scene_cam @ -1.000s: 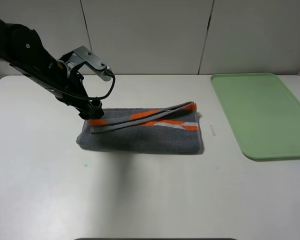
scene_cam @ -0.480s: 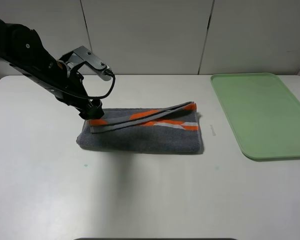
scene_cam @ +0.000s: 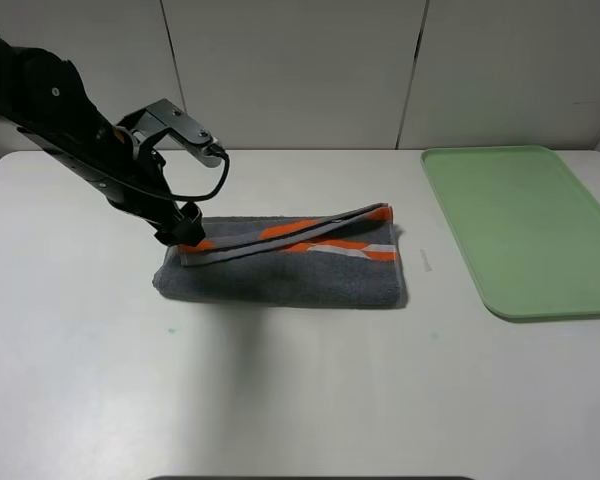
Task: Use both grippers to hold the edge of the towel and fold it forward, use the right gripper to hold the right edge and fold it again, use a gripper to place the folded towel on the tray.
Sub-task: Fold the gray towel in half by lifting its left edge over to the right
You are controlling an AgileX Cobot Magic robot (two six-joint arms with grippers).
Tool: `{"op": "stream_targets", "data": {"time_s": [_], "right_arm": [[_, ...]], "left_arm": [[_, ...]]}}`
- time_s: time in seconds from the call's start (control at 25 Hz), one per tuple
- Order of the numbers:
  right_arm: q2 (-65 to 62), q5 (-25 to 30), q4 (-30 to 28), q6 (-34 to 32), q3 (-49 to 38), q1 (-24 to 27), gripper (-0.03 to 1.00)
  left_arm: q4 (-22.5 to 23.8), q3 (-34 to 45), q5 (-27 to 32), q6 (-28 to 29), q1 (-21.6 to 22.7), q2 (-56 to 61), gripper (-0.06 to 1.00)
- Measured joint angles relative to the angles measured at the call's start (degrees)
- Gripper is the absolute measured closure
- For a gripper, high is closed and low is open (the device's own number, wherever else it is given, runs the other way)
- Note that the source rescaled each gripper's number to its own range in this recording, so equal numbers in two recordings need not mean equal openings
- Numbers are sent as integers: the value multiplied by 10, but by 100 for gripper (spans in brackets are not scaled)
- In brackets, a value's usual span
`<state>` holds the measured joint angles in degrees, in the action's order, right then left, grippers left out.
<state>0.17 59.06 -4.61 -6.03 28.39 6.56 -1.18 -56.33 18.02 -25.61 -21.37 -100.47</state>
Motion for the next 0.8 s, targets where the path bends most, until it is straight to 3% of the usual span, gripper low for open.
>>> {"op": "stream_targets", "data": {"time_s": [0.36, 0.8], "right_arm": [[0, 0, 1, 0, 0, 0, -3], [0, 0, 2, 0, 0, 0, -3]], "left_arm": [[41, 0, 15, -7, 1, 0, -6], [41, 2, 0, -35, 1, -59, -6]]}}
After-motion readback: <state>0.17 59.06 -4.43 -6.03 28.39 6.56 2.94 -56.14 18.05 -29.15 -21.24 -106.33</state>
